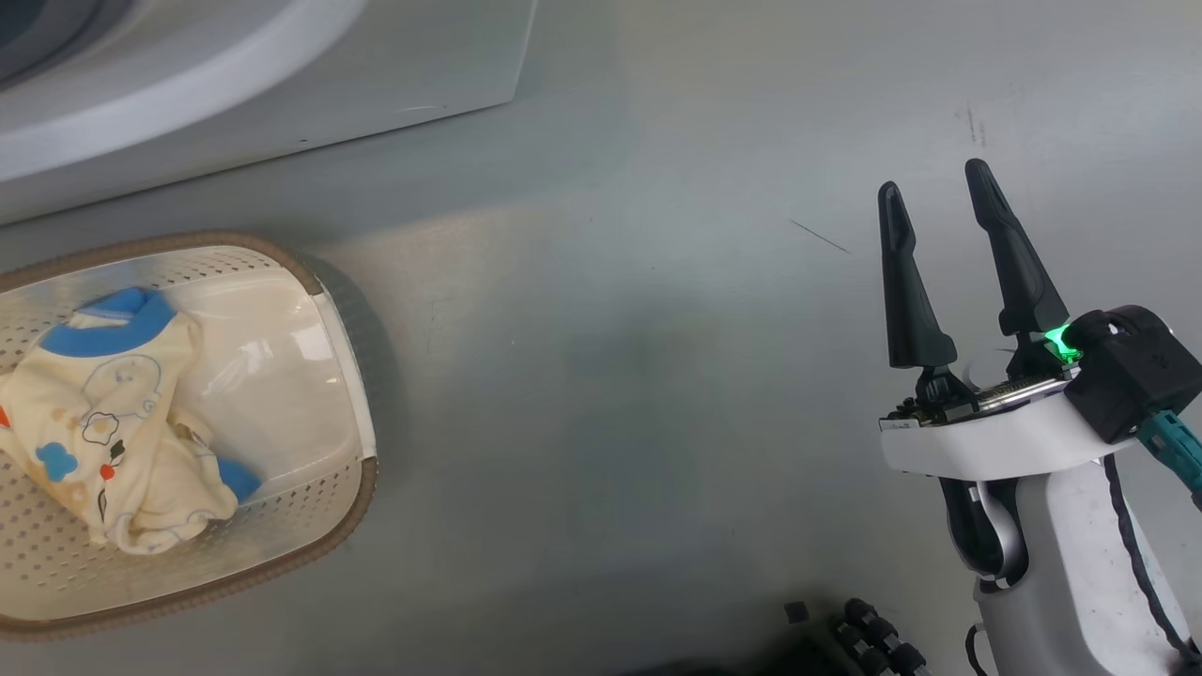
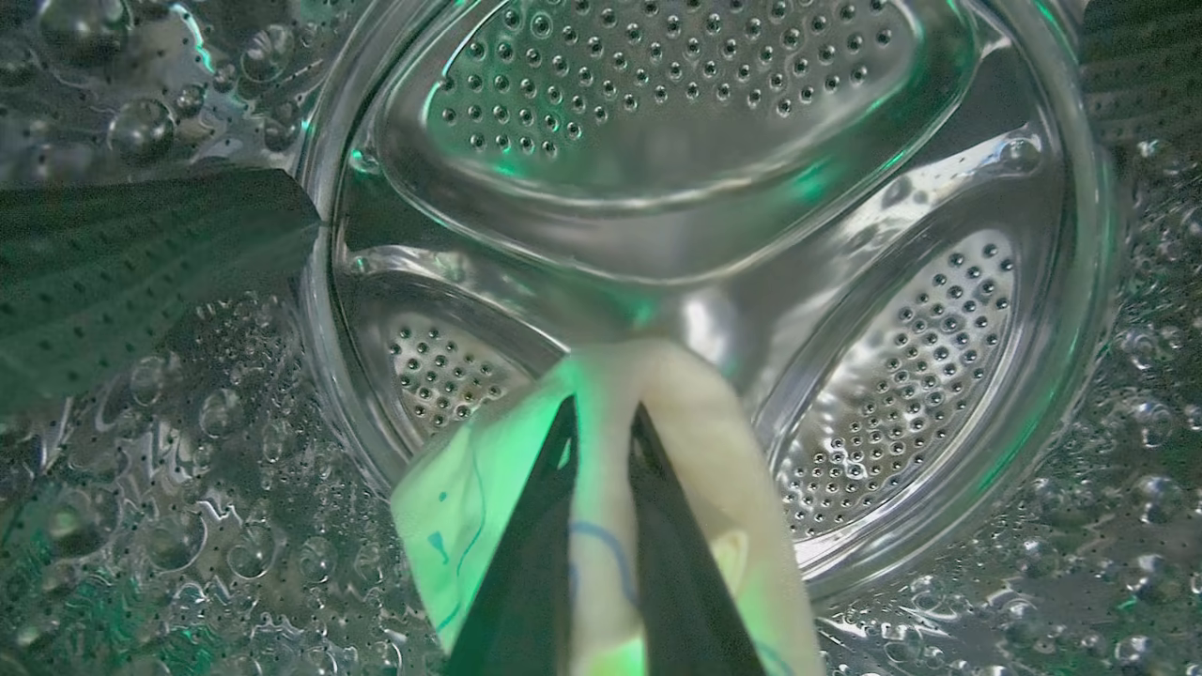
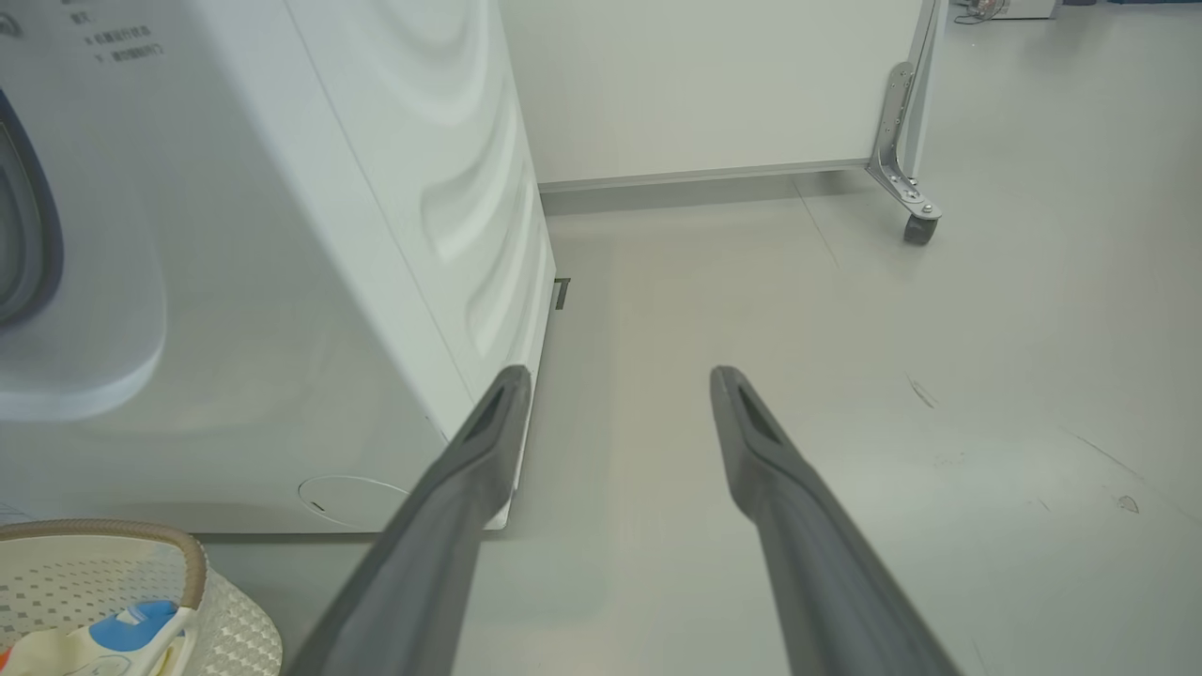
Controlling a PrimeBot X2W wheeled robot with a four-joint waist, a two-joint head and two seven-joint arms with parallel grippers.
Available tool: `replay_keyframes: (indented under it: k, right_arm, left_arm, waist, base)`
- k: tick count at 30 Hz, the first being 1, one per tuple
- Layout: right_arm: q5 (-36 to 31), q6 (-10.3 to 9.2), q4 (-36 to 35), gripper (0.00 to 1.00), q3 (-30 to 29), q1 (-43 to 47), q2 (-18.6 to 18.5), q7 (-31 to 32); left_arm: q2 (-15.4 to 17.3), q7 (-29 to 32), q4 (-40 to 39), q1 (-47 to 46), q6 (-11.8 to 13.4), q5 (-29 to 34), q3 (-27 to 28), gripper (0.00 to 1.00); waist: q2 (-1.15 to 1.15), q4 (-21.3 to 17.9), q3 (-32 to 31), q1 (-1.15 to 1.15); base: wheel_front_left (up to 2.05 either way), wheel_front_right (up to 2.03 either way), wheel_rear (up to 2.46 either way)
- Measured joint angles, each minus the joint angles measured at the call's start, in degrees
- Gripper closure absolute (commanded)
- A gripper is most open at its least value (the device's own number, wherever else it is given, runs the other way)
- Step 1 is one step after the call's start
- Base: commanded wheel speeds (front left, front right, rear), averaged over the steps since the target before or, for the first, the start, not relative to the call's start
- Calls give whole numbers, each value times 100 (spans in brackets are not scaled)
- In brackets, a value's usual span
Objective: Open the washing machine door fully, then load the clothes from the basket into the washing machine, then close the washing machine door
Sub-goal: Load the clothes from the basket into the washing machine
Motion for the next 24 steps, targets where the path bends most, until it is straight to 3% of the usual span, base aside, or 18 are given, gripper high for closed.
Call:
replay_keyframes:
  k: [7, 21, 22, 23, 24]
  right_arm:
    - [5, -1, 31, 0, 14, -5, 0, 0]
    - [57, -8, 87, 0, 12, -127, -3, 0]
    - [58, -8, 101, 0, 9, -129, -3, 0]
    - [58, -8, 110, 0, 4, -129, -4, 0]
    - [58, -8, 116, 0, 2, -130, -7, 0]
  left_arm:
    - [-10, -66, 446, 13, 202, 154, -41, 100]
    - [-370, 398, 1128, 254, 218, -48, -165, 100]
    - [-400, 400, 1191, 259, 211, -99, -158, 79]
    - [-432, 401, 1215, 282, 193, -133, -166, 44]
    - [-469, 402, 1237, 308, 192, -153, -163, 0]
  waist:
    - [0, 10, 50, 0]
    - [0, 19, 49, 0]
    - [0, 23, 35, 0]
    - [0, 30, 18, 0]
    - [0, 39, 1, 0]
  base:
    - [0, 0, 0]
    - [0, 0, 0]
    - [0, 0, 0]
    - [0, 0, 0]
    - [0, 0, 0]
